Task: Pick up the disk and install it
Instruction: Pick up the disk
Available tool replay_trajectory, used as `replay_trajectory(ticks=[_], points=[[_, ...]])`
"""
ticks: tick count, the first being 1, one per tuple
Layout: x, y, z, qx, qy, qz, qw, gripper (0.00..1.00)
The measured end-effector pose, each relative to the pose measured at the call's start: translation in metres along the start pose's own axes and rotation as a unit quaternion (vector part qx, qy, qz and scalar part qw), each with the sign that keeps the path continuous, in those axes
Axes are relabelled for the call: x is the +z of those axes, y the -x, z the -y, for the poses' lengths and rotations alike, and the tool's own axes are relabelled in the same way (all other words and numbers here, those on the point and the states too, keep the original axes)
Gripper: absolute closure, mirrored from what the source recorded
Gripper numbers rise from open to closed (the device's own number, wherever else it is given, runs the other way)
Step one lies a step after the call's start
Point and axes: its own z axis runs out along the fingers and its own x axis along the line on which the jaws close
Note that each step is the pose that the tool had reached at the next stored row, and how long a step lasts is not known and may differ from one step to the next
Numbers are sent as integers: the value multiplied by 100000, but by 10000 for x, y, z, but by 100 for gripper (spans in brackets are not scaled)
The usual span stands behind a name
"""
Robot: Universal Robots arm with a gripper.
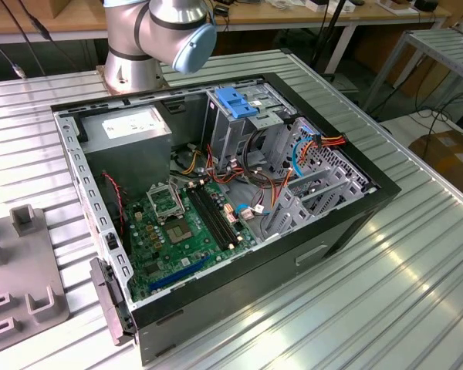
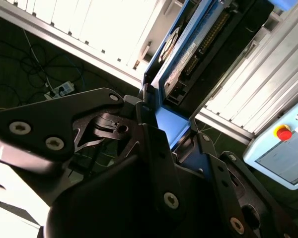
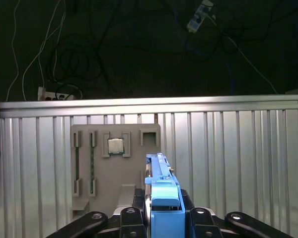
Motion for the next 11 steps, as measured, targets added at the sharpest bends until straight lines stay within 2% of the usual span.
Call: replay_trajectory(ticks=[11], points=[[-1, 5, 139, -2, 4, -1, 100000, 63]])
